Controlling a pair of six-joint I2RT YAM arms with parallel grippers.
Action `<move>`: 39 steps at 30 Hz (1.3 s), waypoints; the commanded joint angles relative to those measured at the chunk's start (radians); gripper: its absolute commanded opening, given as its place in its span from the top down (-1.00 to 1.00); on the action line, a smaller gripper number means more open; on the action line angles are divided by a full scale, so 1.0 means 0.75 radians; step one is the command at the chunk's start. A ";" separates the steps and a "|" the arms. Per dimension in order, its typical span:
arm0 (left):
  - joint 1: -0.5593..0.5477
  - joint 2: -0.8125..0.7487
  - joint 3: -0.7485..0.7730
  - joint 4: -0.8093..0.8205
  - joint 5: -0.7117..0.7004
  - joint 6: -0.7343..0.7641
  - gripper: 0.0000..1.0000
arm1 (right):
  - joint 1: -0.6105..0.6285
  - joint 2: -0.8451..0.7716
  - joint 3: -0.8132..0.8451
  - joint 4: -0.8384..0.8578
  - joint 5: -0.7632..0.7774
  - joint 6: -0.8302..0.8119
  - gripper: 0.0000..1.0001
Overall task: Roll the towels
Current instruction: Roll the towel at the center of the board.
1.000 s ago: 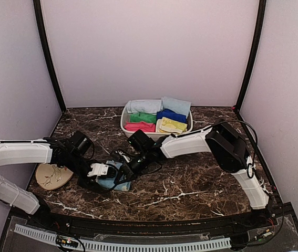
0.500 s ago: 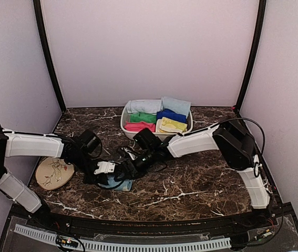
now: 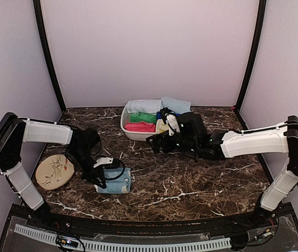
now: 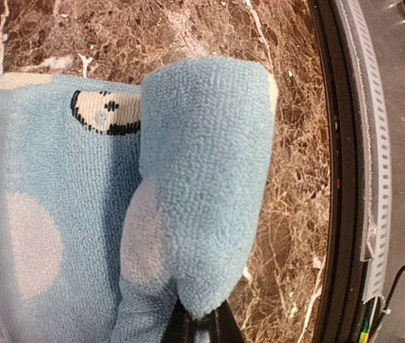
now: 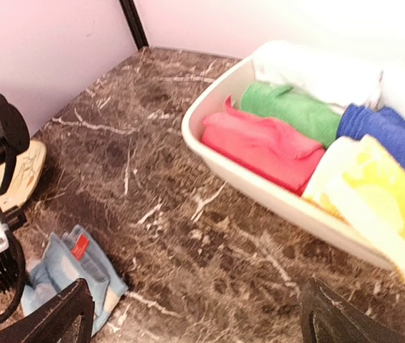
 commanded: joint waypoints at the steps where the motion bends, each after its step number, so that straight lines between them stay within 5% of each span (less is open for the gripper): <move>1: 0.031 0.106 0.074 -0.168 0.139 -0.009 1.00 | 0.029 -0.076 -0.216 0.414 -0.117 -0.209 -0.98; 3: 0.052 0.159 0.110 -0.198 0.159 -0.007 1.00 | 0.186 -0.116 -0.364 0.591 0.011 -0.558 -0.95; 5: 0.085 0.210 0.149 -0.240 0.226 0.003 1.00 | 0.279 -0.093 -0.359 0.510 0.067 -0.788 -0.89; 14: 0.139 0.374 0.250 -0.338 0.251 0.003 1.00 | 0.621 0.248 -0.107 0.323 0.189 -1.382 -0.51; 23: 0.145 0.397 0.269 -0.375 0.250 0.013 1.00 | 0.558 0.577 0.143 0.399 0.119 -1.517 -0.32; 27: 0.148 0.395 0.260 -0.384 0.258 0.040 0.75 | 0.508 0.663 0.218 0.393 0.102 -1.490 -0.22; 33: 0.169 0.318 0.216 -0.313 0.276 0.049 0.48 | 0.452 0.723 0.282 0.250 0.048 -1.319 0.28; 36: 0.216 0.213 0.163 -0.250 0.285 0.063 0.14 | 0.420 0.726 0.330 0.088 -0.079 -1.193 0.54; 39: 0.273 0.052 0.066 -0.107 0.254 0.053 0.08 | 0.380 0.730 0.395 -0.075 -0.253 -1.063 0.78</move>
